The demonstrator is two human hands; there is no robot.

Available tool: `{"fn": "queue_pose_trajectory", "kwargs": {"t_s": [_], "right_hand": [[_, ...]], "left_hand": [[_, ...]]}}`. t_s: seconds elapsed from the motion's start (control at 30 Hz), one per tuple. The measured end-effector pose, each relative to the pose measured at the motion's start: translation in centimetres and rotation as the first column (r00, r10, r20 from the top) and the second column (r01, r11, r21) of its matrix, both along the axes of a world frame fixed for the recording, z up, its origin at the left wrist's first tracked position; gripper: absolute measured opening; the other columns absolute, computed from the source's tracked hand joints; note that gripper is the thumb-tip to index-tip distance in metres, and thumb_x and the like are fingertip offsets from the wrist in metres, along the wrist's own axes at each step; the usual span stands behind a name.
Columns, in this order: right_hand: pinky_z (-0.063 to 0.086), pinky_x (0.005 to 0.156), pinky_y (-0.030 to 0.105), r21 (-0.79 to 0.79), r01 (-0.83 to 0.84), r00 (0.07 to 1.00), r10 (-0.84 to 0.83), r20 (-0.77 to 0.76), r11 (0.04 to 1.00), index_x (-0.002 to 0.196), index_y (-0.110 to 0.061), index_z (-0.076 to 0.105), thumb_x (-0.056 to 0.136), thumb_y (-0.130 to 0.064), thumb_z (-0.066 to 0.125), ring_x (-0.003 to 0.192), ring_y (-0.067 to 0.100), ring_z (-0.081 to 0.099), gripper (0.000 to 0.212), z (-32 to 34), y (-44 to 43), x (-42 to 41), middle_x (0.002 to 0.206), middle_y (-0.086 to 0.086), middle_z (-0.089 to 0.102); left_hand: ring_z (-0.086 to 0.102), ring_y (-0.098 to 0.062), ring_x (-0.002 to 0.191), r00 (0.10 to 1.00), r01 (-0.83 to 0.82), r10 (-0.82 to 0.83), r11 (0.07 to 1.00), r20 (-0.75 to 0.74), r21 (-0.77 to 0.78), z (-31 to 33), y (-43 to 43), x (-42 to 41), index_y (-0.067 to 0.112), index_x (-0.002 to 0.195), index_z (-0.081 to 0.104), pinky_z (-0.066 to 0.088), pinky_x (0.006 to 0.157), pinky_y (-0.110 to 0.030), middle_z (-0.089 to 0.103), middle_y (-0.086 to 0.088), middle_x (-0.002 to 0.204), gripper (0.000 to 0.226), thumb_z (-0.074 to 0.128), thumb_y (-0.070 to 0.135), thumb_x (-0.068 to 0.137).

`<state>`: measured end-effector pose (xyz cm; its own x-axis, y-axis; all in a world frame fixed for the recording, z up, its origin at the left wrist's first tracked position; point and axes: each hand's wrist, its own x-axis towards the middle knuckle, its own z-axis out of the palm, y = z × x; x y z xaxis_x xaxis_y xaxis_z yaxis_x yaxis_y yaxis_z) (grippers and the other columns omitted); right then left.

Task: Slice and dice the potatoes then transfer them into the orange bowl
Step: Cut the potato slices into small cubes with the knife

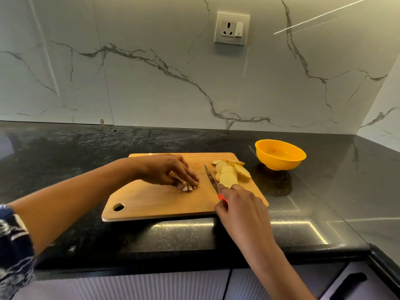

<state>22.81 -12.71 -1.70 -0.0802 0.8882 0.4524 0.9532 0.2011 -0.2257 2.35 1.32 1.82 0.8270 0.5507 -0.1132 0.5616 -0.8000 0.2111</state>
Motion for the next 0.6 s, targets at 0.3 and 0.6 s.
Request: {"fn": "queue_pose_trajectory", "kwargs": {"t_s": [0.3, 0.6], "right_hand": [[0.031, 0.061, 0.019, -0.015, -0.050, 0.999, 0.050, -0.018, 0.999, 0.145, -0.030, 0.037, 0.100, -0.034, 0.039, 0.091, 0.008, 0.055, 0.045, -0.1, -0.7, 0.1, 0.111, -0.009, 0.053], [0.042, 0.072, 0.021, -0.031, -0.099, 0.995, 0.099, 0.017, 0.995, 0.141, -0.027, 0.042, 0.100, -0.034, 0.041, 0.095, 0.009, 0.057, 0.042, 0.2, -0.5, -0.4, 0.116, -0.006, 0.054]], "left_hand": [[0.045, -0.001, 0.100, 0.984, -0.019, -0.037, 0.950, 0.174, 0.313, -1.3, -1.2, -0.1, 0.032, 0.114, 0.067, 0.037, 0.079, -0.013, 0.063, 0.018, 0.113, 0.027, 0.058, 0.036, 0.088], [0.053, -0.011, 0.093, 0.922, -0.311, 0.152, 0.839, 0.356, 0.447, -3.5, -5.3, 0.7, 0.029, 0.105, 0.071, 0.050, 0.075, -0.035, 0.069, 0.012, 0.103, 0.038, 0.046, 0.051, 0.088]]}}
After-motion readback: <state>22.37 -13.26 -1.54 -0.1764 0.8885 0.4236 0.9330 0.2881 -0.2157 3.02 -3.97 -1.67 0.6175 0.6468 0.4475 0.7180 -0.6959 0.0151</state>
